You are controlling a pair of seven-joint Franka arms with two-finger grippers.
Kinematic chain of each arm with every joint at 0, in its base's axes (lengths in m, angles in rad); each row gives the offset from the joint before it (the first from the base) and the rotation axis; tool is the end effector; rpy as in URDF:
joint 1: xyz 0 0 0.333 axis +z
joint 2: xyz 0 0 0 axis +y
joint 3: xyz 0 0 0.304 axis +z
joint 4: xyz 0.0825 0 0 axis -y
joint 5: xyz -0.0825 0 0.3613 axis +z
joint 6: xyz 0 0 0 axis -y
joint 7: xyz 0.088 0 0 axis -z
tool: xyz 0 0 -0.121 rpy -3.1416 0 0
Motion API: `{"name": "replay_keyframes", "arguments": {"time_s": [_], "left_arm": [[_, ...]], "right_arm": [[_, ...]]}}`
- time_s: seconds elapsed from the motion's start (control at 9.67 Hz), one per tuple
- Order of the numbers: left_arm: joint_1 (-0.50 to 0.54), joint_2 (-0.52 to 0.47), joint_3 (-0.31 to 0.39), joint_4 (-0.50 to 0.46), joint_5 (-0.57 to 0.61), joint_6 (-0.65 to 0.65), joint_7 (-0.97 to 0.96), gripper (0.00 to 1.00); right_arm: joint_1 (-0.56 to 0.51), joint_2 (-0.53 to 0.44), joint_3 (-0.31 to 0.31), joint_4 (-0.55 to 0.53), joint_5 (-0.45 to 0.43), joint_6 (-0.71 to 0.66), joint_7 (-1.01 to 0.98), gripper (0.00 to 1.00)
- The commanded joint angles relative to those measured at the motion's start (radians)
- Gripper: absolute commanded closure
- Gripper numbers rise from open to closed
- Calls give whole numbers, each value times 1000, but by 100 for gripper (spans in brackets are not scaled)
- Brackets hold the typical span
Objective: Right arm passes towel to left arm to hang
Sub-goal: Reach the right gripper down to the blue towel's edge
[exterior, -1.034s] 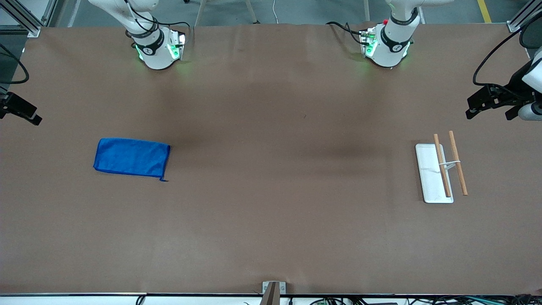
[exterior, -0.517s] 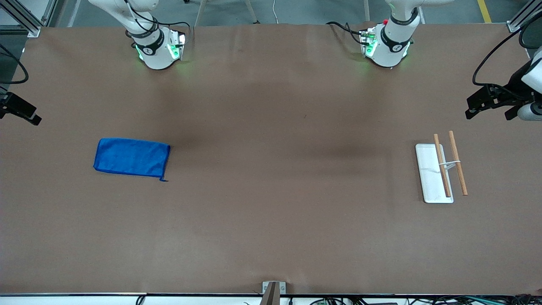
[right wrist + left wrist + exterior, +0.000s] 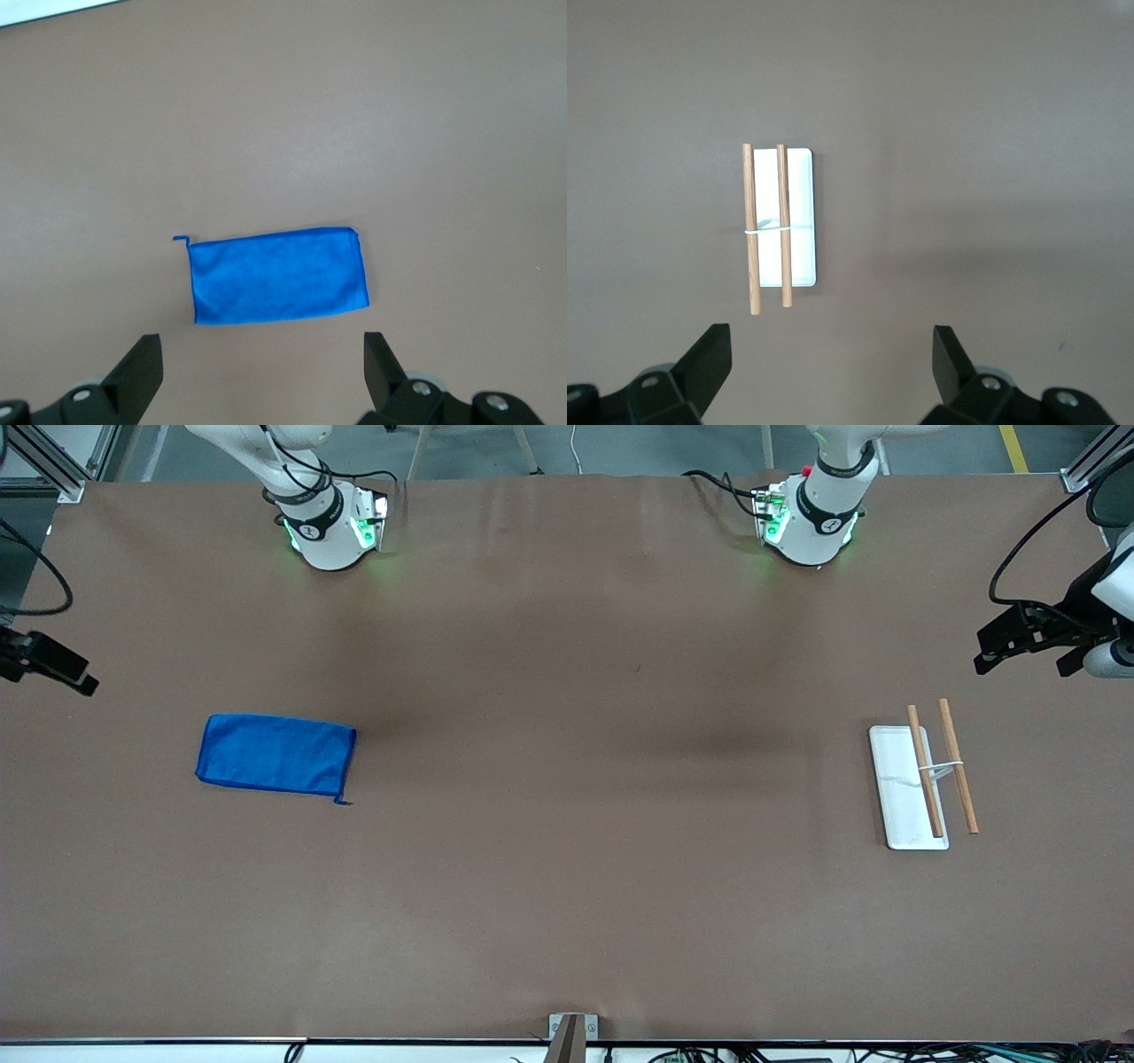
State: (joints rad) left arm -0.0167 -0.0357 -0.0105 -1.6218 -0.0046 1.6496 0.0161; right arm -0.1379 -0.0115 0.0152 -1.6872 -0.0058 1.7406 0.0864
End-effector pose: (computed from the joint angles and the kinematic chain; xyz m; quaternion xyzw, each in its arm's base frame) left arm 0.5294 -0.0150 0.6015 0.9993 -0.0215 0.0317 0.0023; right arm 0.5385 -0.0670 0.5671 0.9941 -0.1039 0.0324 0.0036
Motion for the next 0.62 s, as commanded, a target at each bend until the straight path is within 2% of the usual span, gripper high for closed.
{"name": "replay_keyframes", "arguments": {"time_s": [0.0,0.52], "left_arm": [[8,14,-3,-15,-6,2,12,0],[9,14,-3,-15,-6,2,13,0]], "right_arm": [[3,40,5,-109,-3,121,10,0],[3,229,6,-325,-3,461,-10,0]]}}
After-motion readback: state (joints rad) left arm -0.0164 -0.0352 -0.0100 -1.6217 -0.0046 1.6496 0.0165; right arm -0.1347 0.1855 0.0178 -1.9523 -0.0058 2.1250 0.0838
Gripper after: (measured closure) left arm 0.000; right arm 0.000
